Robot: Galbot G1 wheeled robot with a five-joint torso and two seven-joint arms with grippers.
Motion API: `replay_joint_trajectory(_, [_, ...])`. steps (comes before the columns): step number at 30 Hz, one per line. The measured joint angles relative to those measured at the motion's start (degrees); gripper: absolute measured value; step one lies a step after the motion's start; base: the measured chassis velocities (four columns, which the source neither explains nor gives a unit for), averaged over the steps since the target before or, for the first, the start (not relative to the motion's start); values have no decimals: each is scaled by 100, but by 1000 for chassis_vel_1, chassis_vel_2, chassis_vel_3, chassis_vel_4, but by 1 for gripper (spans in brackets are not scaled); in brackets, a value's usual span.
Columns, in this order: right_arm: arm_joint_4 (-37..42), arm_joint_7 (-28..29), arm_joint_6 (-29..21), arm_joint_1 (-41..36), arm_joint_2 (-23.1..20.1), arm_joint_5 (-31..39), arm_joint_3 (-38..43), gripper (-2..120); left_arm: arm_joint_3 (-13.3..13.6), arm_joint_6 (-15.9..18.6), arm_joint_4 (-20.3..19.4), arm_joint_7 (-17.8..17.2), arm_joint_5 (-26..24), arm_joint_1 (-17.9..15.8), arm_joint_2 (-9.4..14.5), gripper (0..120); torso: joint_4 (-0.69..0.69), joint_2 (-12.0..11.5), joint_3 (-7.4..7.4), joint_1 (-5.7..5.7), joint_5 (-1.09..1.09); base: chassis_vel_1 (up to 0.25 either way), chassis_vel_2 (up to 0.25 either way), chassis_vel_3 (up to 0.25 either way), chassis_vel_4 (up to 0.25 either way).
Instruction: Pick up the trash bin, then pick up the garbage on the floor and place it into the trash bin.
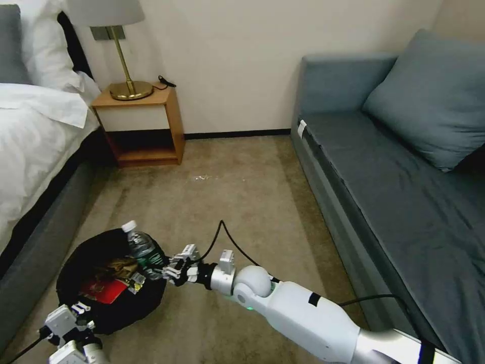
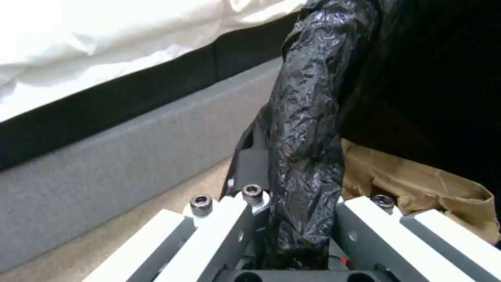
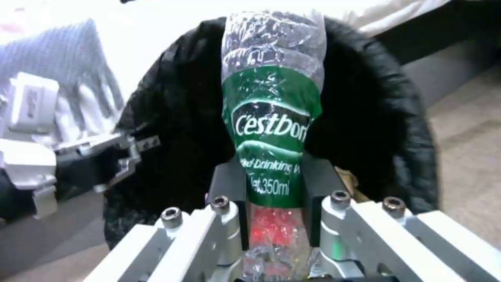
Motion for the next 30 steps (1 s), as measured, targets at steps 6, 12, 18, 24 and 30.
replay_joint_trajectory(6, [-336, 223, 120, 71, 149, -846, -50, 19, 34, -28, 65, 12, 108, 9, -61, 3, 0, 0, 0, 0, 0, 0, 0, 0, 0])
replay_joint_trajectory(12, [-451, 699, 206, 60, 156, -1350, -169, 20, 85, -44, 98, 35, 163, 1, -67, 3, 0, 0, 0, 0, 1, 0, 0, 0, 0])
replay_joint_trajectory(18, [-406, 725, 233, 19, 80, -1447, -196, 37, 105, -44, 101, 44, 159, -29, -71, 3, 0, 0, 0, 0, 1, 0, 0, 0, 0])
replay_joint_trajectory(24, [-276, 697, 292, -67, -121, -1534, -195, 60, 104, -41, 105, 45, 147, -53, -71, 3, 0, 0, 0, 0, 1, 0, 0, 0, 0])
replay_joint_trajectory(30, [-137, 667, 340, -162, -245, -1574, -171, 82, 111, -41, 127, 44, 130, -85, -70, 3, 0, 0, 0, 0, 1, 0, 0, 0, 0])
